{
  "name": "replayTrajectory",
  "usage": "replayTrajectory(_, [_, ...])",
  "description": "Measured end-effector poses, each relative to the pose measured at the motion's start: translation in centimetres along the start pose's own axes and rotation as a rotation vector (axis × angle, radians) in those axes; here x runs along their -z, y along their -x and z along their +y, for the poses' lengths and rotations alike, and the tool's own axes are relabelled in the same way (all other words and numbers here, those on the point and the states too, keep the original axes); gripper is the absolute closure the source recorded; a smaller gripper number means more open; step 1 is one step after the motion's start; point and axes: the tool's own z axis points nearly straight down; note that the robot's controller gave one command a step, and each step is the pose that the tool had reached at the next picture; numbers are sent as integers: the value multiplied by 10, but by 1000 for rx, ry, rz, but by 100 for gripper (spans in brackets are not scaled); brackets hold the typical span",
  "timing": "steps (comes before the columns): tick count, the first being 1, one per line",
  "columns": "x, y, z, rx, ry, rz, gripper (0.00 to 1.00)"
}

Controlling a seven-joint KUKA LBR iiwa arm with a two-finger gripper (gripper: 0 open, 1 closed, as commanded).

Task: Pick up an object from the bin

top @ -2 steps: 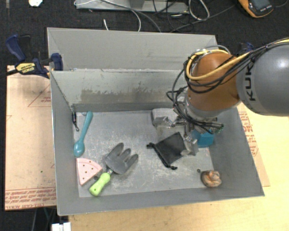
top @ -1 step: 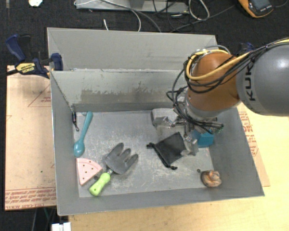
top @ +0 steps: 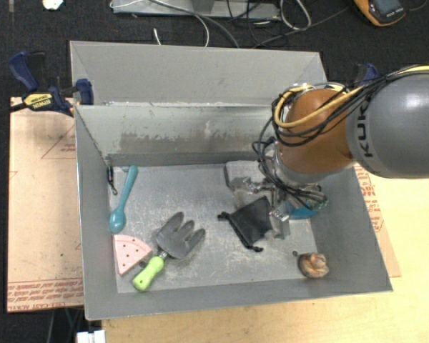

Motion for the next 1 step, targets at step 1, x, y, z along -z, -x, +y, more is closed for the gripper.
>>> replayTrajectory(1, [-13, 2, 22, 58, 1, 1, 100])
